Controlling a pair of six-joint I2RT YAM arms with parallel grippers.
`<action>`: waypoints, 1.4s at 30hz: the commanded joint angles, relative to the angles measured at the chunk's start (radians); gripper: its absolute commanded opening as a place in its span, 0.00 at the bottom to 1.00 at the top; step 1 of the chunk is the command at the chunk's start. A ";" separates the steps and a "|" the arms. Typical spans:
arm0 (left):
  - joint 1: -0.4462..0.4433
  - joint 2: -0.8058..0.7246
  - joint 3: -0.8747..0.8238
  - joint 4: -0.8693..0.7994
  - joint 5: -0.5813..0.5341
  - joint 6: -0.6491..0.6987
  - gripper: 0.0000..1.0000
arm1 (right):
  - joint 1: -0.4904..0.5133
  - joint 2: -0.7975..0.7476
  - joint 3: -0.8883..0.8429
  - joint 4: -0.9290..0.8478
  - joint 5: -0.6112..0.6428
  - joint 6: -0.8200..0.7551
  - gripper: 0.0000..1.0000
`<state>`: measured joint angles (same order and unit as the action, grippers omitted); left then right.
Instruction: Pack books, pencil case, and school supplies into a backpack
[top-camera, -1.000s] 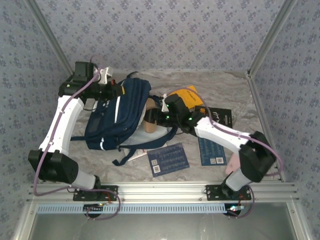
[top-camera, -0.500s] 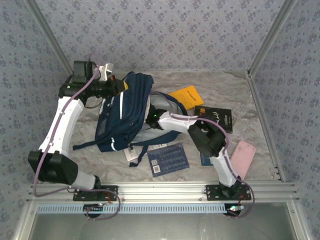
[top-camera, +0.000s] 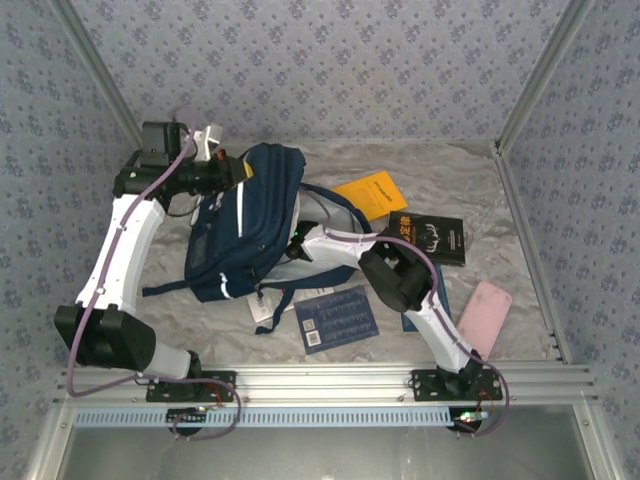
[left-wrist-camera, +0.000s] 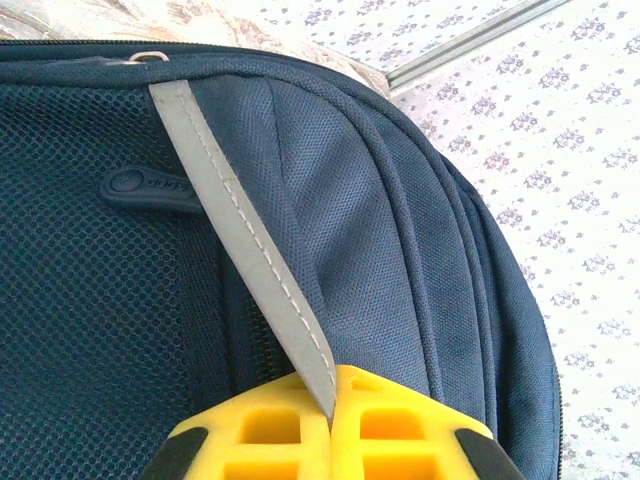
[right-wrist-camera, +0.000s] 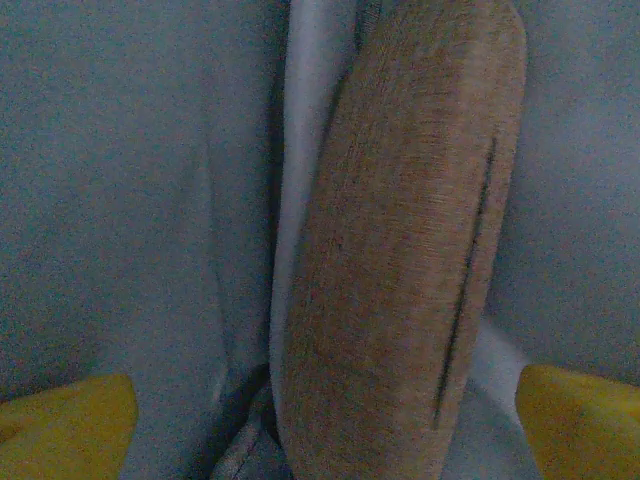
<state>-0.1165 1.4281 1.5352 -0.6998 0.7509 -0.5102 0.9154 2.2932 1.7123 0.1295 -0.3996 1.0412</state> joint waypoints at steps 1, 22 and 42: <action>0.015 -0.078 0.040 0.094 0.038 0.016 0.00 | 0.007 -0.062 0.014 -0.042 0.012 -0.052 1.00; 0.053 -0.146 0.040 -0.012 -0.126 0.080 0.00 | 0.041 -0.313 -0.086 -0.331 0.256 -0.271 1.00; 0.052 -0.172 0.076 -0.171 -0.652 0.150 0.00 | -0.254 -0.754 -0.662 0.017 0.162 -0.184 1.00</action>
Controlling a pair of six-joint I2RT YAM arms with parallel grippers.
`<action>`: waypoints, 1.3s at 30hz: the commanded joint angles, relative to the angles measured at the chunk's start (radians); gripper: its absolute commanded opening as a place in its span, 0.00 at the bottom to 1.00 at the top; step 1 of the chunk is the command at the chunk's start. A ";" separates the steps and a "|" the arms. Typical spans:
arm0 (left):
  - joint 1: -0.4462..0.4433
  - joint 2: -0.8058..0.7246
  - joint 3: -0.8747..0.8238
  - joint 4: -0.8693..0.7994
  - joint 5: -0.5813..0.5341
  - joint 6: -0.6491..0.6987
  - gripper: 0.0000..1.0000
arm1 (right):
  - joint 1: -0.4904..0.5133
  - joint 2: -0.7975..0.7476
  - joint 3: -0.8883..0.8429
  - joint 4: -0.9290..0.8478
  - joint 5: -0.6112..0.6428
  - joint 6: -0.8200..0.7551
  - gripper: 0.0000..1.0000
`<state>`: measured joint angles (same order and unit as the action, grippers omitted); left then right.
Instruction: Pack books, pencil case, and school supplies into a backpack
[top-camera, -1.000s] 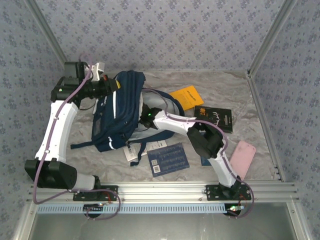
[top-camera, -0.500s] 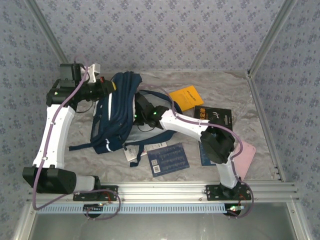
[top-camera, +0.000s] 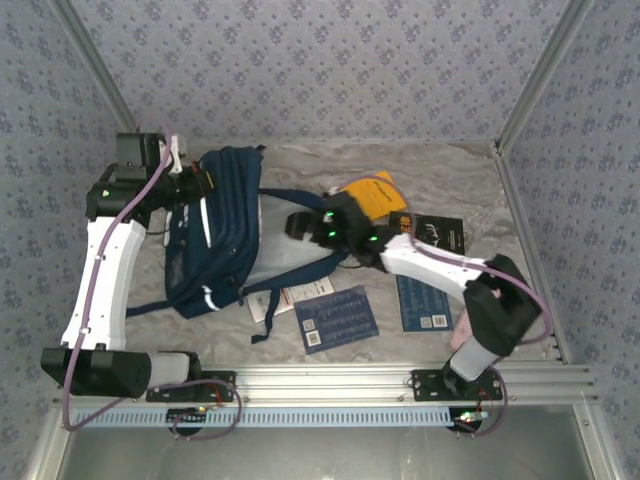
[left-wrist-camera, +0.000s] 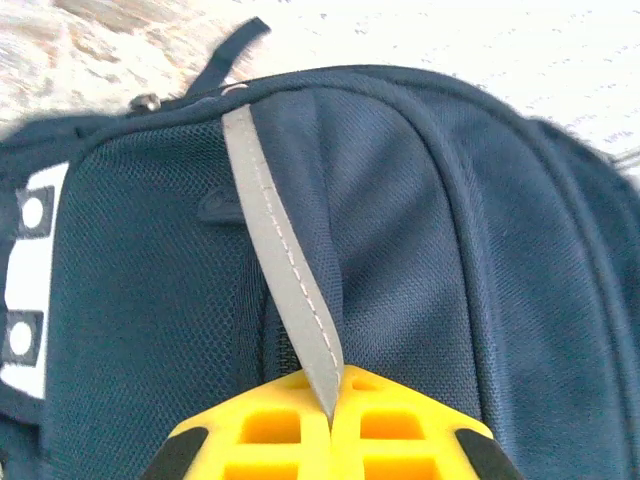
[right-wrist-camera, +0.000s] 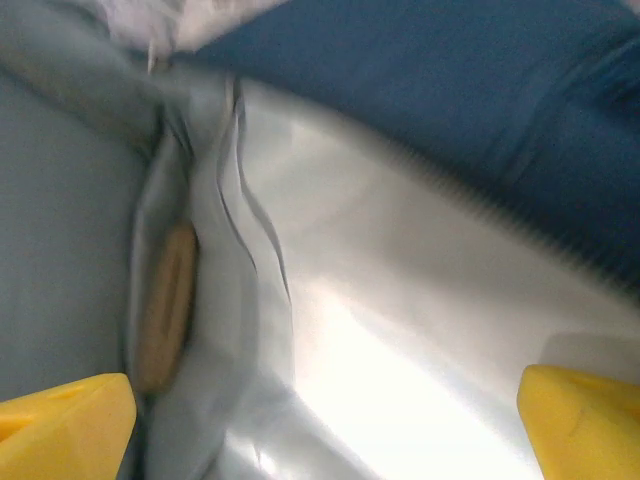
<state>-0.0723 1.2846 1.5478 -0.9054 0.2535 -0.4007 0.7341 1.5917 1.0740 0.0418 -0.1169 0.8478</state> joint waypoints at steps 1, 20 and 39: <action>0.008 -0.019 0.072 0.026 -0.178 0.047 0.00 | -0.072 -0.078 0.012 0.015 -0.081 -0.075 1.00; 0.010 0.046 0.018 0.152 -0.191 0.011 0.00 | -0.068 -0.182 -0.005 -0.085 -0.270 -0.242 1.00; 0.060 0.052 -0.071 0.127 -0.289 -0.066 0.00 | -0.031 -0.078 0.252 -0.354 -0.255 -0.359 0.88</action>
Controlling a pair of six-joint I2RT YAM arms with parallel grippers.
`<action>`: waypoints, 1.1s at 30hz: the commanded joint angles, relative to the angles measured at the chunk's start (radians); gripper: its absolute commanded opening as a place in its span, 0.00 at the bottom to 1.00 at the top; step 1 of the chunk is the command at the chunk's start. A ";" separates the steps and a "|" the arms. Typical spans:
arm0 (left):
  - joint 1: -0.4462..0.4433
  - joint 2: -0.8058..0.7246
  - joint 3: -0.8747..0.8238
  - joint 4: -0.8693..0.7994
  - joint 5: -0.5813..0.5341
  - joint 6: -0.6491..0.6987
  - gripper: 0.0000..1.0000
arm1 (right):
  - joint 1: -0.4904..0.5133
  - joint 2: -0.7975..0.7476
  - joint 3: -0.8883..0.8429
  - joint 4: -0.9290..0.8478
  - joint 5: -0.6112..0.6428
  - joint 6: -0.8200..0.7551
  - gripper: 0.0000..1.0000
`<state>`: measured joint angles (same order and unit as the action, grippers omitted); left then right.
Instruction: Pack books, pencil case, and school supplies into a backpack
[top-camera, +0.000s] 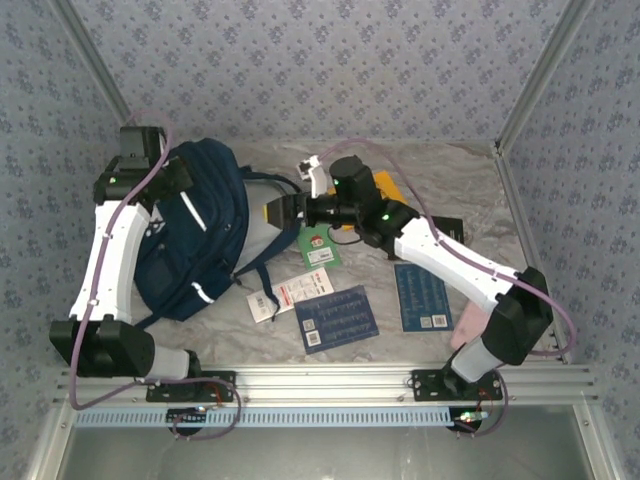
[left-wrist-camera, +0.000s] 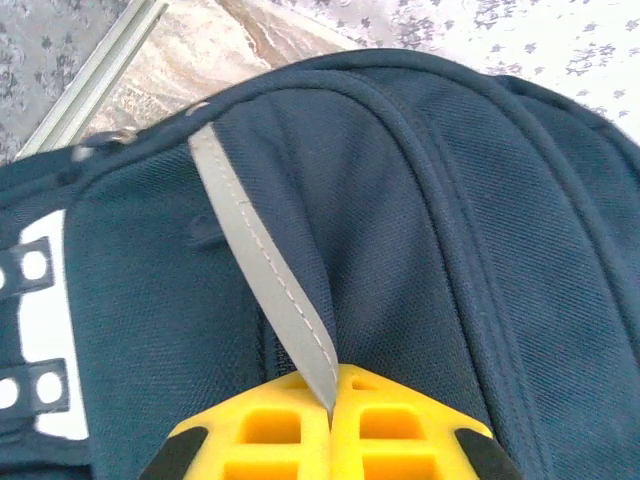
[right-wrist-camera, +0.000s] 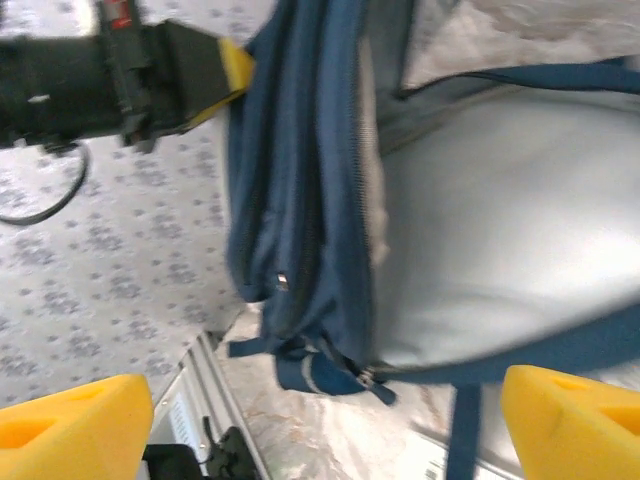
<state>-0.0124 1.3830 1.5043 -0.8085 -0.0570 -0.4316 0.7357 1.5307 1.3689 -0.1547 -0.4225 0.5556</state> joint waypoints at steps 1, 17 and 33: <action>-0.001 -0.068 -0.064 0.045 0.048 -0.055 0.00 | -0.043 -0.020 -0.069 -0.205 0.078 -0.094 0.86; 0.000 -0.233 -0.325 0.165 0.175 -0.162 0.00 | -0.127 0.263 -0.257 -0.238 -0.025 -0.295 0.75; -0.006 -0.218 -0.329 0.184 0.214 -0.160 0.00 | -0.134 0.466 -0.215 -0.097 -0.332 -0.289 0.54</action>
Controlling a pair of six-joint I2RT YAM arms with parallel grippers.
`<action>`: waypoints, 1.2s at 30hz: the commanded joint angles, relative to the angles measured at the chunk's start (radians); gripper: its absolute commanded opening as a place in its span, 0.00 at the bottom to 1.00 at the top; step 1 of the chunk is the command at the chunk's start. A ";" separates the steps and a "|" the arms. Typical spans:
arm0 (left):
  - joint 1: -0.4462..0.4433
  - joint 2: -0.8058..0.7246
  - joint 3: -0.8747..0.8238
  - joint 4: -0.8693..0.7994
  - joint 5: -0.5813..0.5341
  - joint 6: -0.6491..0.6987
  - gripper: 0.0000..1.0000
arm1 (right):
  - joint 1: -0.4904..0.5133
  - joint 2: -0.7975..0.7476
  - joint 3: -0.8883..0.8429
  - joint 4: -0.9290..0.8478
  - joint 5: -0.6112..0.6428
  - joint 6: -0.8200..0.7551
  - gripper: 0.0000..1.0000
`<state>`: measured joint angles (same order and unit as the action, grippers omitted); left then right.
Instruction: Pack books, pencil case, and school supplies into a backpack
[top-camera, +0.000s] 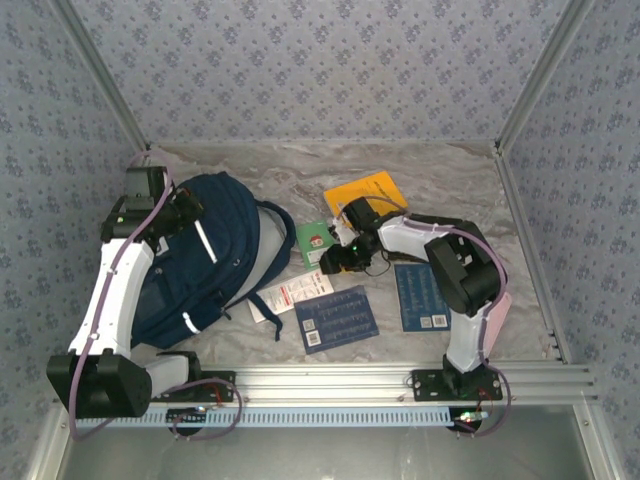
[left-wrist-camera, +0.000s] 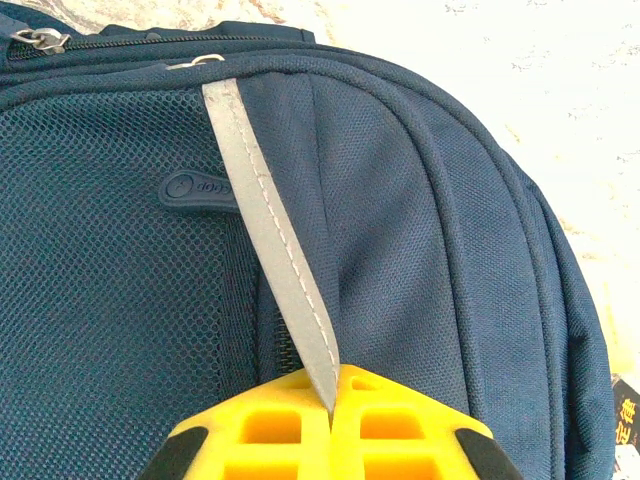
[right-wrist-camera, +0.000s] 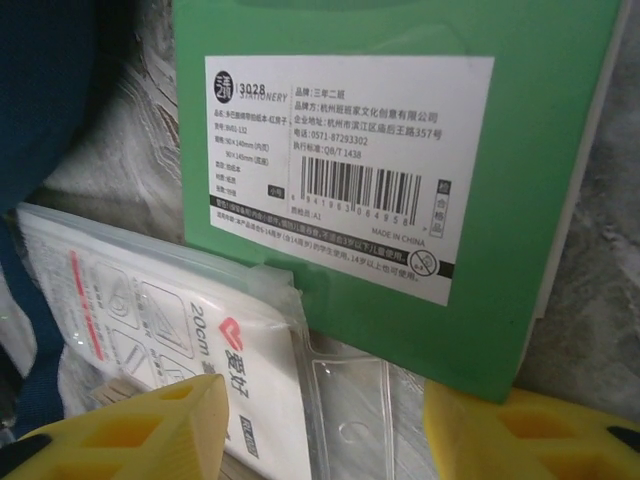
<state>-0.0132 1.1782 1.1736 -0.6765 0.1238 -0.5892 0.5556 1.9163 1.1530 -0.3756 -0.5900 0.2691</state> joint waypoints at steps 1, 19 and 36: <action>-0.007 -0.011 -0.001 0.054 0.037 -0.004 0.00 | 0.046 0.087 -0.002 0.144 -0.187 0.009 0.54; -0.005 0.000 -0.004 0.061 0.041 -0.003 0.00 | 0.068 0.128 -0.001 0.421 -0.414 0.224 0.06; -0.005 0.006 0.017 0.056 0.047 0.000 0.00 | -0.134 -0.296 -0.290 0.345 -0.139 0.286 0.00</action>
<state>-0.0132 1.1877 1.1603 -0.6533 0.1436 -0.5892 0.4423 1.6947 0.9092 0.0666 -0.8364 0.6182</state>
